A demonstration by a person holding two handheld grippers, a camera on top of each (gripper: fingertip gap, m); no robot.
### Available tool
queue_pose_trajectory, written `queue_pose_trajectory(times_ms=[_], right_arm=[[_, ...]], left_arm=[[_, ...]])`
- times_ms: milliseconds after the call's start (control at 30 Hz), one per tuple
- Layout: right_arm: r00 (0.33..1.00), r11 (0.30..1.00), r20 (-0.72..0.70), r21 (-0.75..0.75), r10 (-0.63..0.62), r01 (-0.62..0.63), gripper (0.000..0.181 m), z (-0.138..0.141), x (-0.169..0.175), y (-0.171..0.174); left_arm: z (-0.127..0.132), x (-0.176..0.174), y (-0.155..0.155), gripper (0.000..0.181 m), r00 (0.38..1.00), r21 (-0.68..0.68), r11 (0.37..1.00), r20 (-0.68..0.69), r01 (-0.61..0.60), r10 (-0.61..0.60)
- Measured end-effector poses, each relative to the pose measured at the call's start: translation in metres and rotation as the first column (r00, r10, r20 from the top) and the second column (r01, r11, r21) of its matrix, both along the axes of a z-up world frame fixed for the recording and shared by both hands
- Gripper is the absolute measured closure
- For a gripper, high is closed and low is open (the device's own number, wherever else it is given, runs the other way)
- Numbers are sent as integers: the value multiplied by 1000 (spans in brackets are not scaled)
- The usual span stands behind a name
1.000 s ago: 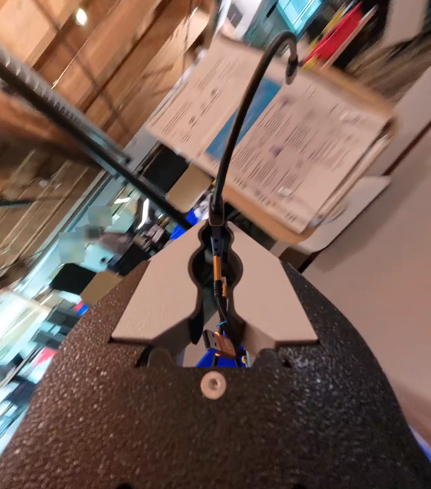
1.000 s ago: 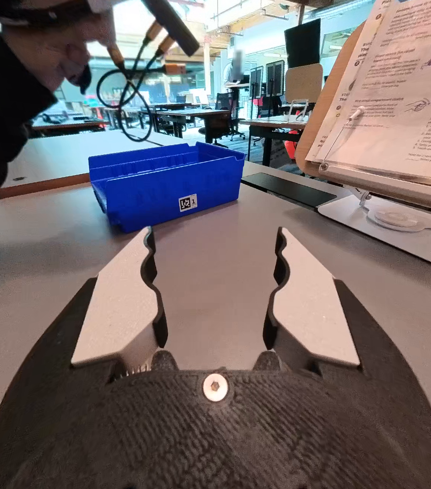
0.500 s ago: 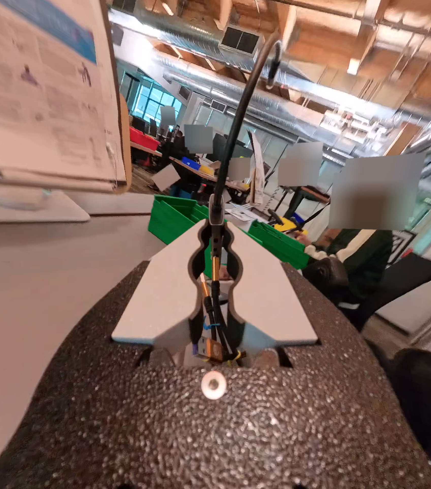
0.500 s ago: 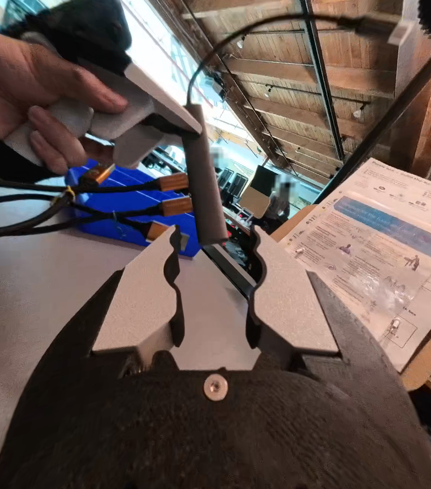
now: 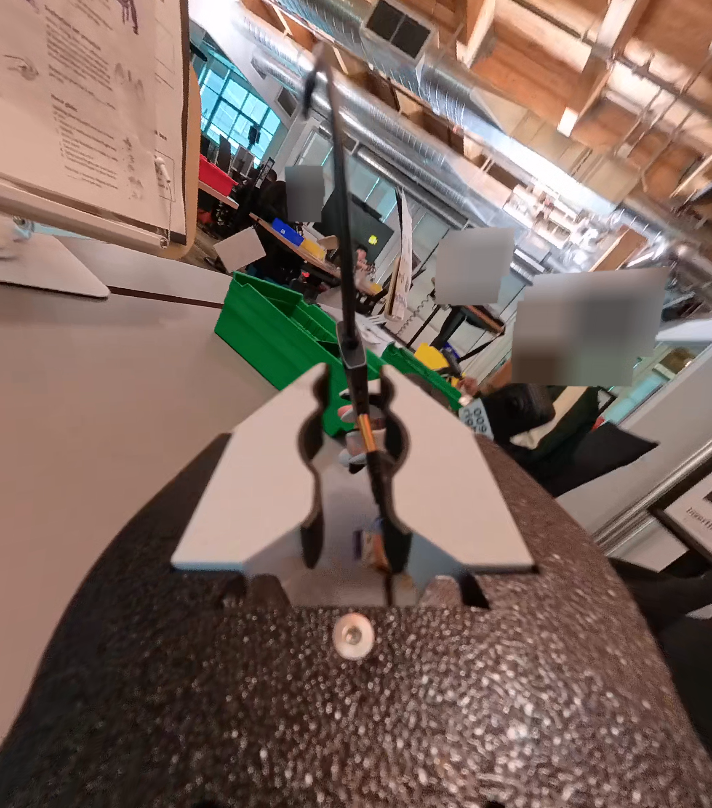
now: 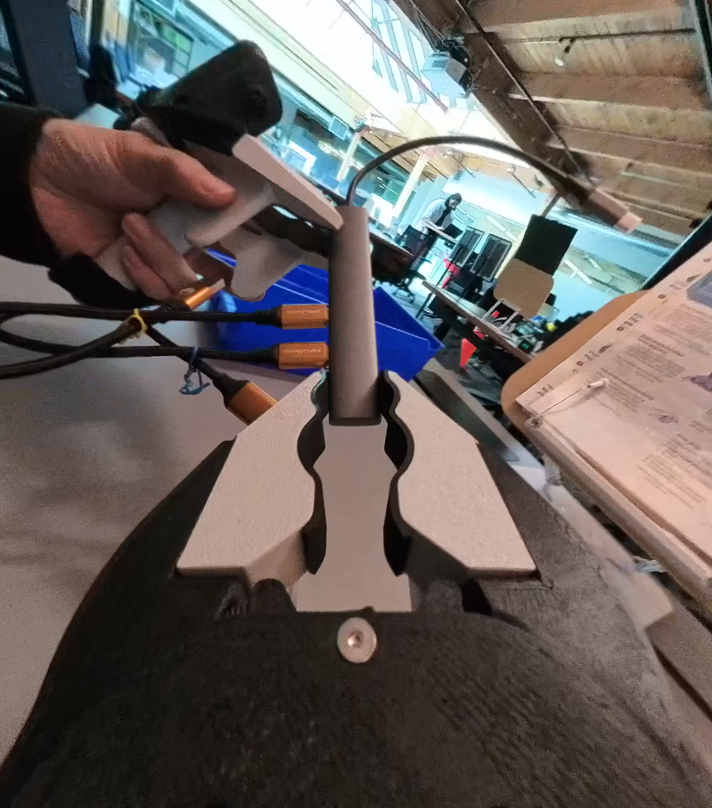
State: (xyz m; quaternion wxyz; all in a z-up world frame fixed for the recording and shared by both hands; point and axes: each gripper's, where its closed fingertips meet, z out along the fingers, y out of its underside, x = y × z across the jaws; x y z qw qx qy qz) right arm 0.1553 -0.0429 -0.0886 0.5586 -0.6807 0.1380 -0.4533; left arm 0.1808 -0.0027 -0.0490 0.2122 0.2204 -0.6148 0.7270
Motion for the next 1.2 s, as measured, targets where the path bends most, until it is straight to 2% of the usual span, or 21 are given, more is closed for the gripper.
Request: queue_pose_trajectory(times_ms=[33, 67, 133, 200, 267, 333, 400, 500, 600, 700, 733, 800, 833, 933, 1033, 1067, 1100, 1167, 1200], right_arm=[[999, 999, -37, 35, 34, -32, 160, 0, -2, -5], [995, 995, -72, 68, 72, -67, 160, 0, -4, -9], [978, 985, -145, 104, 150, -136, 160, -5, -10, -18], [960, 979, -195, 83, 199, -186, 160, -13, -16, -22], [941, 972, -244, 61, 235, -227, 160, -20, -20, -19], [919, 960, -278, 47, 279, -277, 160, -26, -25, -11], [906, 950, -292, 29, 306, -312, 160, -30, -30, -4], [906, 946, -286, 7, 312, -323, 160, -31, -32, 1], [907, 945, -286, -17, 308, -327, 160, -34, -34, 0], [903, 943, -299, -29, 308, -331, 160, -37, -35, 0], [902, 941, -301, -35, 310, -336, 160, -37, -36, 0], [896, 934, -300, -42, 326, -354, 160, -37, -39, 1], [899, 934, -290, -42, 329, -355, 160, -35, -39, 1], [894, 930, -278, -13, 350, -368, 160, -30, -42, -2], [920, 952, -253, 20, 300, -304, 160, -22, -36, -19], [927, 956, -232, 47, 294, -291, 160, -16, -36, -25], [932, 955, -209, 84, 296, -285, 160, -9, -37, -29], [921, 934, -174, 145, 349, -327, 160, 3, -44, -30], [913, 923, -165, 159, 374, -349, 160, 6, -49, -29]], left_arm=[[0, 1, 4, 145, 999, 27, 1000, 44, -6, 4], [-1, 4, 9, 137, 994, 76, 997, 111, -28, 19], [0, 5, 22, 121, 935, 179, 977, 351, -116, 46], [5, -12, 29, 120, 791, 265, 953, 610, -146, -49], [6, -36, 29, 121, 611, 359, 923, 764, -135, -208], [4, -47, 24, 117, 469, 434, 885, 824, -166, -316], [-6, -51, 18, 117, 416, 500, 851, 816, -162, -401], [-31, -52, 12, 120, 450, 602, 790, 741, -116, -498], [-49, -44, 7, 123, 468, 632, 760, 723, -151, -508], [-61, -37, 4, 124, 488, 635, 756, 716, -160, -498], [-66, -33, 5, 124, 476, 637, 752, 722, -172, -503], [-72, -22, 11, 128, 409, 633, 738, 752, -233, -516], [-73, -19, 14, 125, 392, 632, 734, 759, -249, -521], [-62, -18, 19, 115, 436, 616, 757, 755, -216, -490], [-17, 1, 30, 115, 431, 439, 821, 861, -365, -269], [-4, 0, 37, 115, 462, 386, 847, 865, -367, -194], [2, -4, 44, 115, 518, 353, 872, 844, -338, -140], [-11, -21, 49, 116, 656, 380, 904, 736, -195, -168], [-23, -27, 48, 115, 696, 394, 907, 693, -148, -188]])
